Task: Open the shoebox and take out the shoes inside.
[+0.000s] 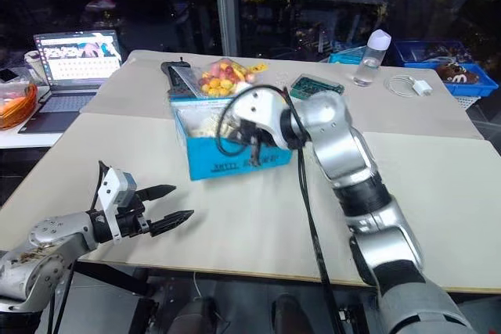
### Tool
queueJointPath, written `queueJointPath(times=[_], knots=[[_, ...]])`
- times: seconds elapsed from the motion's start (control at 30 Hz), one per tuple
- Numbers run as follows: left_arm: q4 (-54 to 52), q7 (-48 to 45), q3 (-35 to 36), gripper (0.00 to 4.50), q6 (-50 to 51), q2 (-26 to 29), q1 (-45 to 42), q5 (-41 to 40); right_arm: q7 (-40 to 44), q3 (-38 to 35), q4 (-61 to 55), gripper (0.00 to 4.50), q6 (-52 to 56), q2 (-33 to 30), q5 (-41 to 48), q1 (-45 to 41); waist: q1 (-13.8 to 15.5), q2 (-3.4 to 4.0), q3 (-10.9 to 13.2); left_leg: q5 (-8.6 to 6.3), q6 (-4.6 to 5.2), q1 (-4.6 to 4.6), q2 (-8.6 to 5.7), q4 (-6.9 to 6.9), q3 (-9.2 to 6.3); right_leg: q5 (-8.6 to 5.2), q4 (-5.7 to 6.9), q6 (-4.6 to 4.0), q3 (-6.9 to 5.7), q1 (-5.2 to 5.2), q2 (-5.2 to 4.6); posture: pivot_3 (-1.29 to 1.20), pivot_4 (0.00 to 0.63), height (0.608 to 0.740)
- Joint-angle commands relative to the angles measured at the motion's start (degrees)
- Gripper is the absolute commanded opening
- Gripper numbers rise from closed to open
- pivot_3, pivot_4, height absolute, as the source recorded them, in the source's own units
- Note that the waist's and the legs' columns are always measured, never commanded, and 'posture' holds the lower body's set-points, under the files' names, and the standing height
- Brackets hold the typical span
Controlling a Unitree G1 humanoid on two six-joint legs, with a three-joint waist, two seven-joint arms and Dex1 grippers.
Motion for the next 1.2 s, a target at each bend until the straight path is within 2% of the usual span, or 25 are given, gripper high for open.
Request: queueJointPath(times=[0.03, 0.23, 0.37, 0.5, 0.6, 0.77, 0.87, 0.97, 1.1, 1.13, 1.2], knots=[[-0.70, -0.85, 0.40, 4.50, -1.08, 0.26, -0.42, -0.10, -0.75, 0.81, -9.52, 0.05, 4.61, -2.09, 1.88, 2.17, -0.05, 0.00, 0.00, -0.01, -0.01, 0.01, 0.00, 0.00, 0.01, 0.02, 0.00, -0.01, 0.02, -0.02, 0.01, 0.00, 0.150, 0.676], [0.36, -2.16, 3.88, 4.50, -1.33, 2.19, 0.14, -0.32, -5.18, 3.10, -16.22, 0.05, 11.02, -3.72, 2.03, 8.44, 0.07, -0.02, 0.00, -0.04, -0.07, 0.02, 0.00, -0.05, 0.00, 0.02, -0.07, -0.02, 0.01, 0.00, 0.00, 0.00, 0.150, 0.676], [-0.49, -3.69, 6.05, 4.50, -0.87, 4.32, 0.78, -1.00, -6.04, 0.62, -18.97, 0.05, 14.68, -5.37, 4.97, 8.59, 0.07, -0.02, 0.01, -0.12, -0.20, 0.03, 0.00, -0.05, -0.01, 0.02, -0.08, -0.02, 0.02, 0.01, -0.01, 0.00, 0.150, 0.676], [-0.78, -4.08, 6.52, 4.50, -0.37, 4.98, 0.50, -1.62, -2.67, -3.69, -15.73, 0.05, 12.80, -10.85, 9.13, 4.81, 0.55, -0.01, 0.07, -0.20, -0.33, 0.02, -0.07, -0.05, 0.00, 0.02, -0.18, -0.02, 0.00, 0.04, -0.10, 0.00, 0.150, 0.676], [-0.32, -3.89, 5.52, 4.50, -0.50, 4.61, -0.33, -1.23, 0.16, -3.81, -9.48, 0.05, 7.85, -14.13, 10.52, 0.69, 0.49, -0.02, 0.07, -0.21, -0.34, 0.02, -0.10, -0.04, 0.02, 0.02, -0.31, -0.02, 0.01, 0.07, -0.15, 0.00, 0.150, 0.676], [-0.26, -3.28, 4.11, 4.50, -0.65, 3.64, -1.10, -0.68, 1.24, -0.53, -1.50, 0.05, 4.62, -11.22, 11.40, -6.27, -0.05, -0.02, 0.07, -0.19, -0.30, 0.02, -0.09, -0.12, 0.01, 0.04, -0.38, -0.01, 0.00, 0.06, -0.12, 0.00, 0.150, 0.676], [-0.50, -2.85, 4.28, 4.50, -0.52, 3.50, -0.85, -0.68, 1.82, 1.87, -3.68, 0.77, 3.75, -11.17, 11.35, -4.24, 0.02, -0.02, 0.07, 0.01, 0.01, 0.02, -0.08, -0.19, 0.00, 0.05, -0.38, 0.02, 0.00, 0.04, -0.10, 0.00, 0.150, 0.676], [-0.83, -2.39, 4.57, 4.50, -0.34, 3.48, -0.27, -0.76, 1.86, 4.49, -9.35, 1.71, 4.95, -11.27, 12.31, -0.21, 0.16, -0.03, 0.07, 0.01, 0.02, 0.01, -0.08, -0.27, 0.01, 0.02, -0.39, 0.06, 0.00, 0.04, -0.10, 0.00, 0.150, 0.676], [-1.35, -2.11, 4.55, 4.50, -0.13, 3.62, 0.22, -1.04, -0.78, 6.96, -12.34, 1.71, 5.32, -10.69, 10.57, 2.73, 0.17, -0.03, 0.07, 0.01, 0.01, 0.01, -0.09, -0.29, 0.01, 0.02, -0.41, 0.08, 0.00, 0.04, -0.11, 0.00, 0.150, 0.676], [-1.39, -2.09, 4.53, 4.50, -0.09, 3.65, 0.25, -1.08, -1.30, 6.58, -12.47, 2.08, 6.04, -10.65, 10.76, 2.52, 0.15, -0.03, 0.07, 0.01, 0.01, 0.01, -0.09, -0.29, 0.02, 0.04, -0.41, 0.08, 0.00, 0.04, -0.11, 0.00, 0.150, 0.676], [-1.40, -2.07, 4.42, 4.50, 0.04, 3.69, 0.09, -1.19, -1.01, 4.94, -11.91, 2.35, 5.97, -11.79, 11.37, 1.19, 0.13, -0.03, 0.07, 0.01, 0.00, 0.02, -0.09, -0.29, 0.02, 0.08, -0.41, 0.06, 0.00, 0.04, -0.11, 0.00, 0.150, 0.676]])
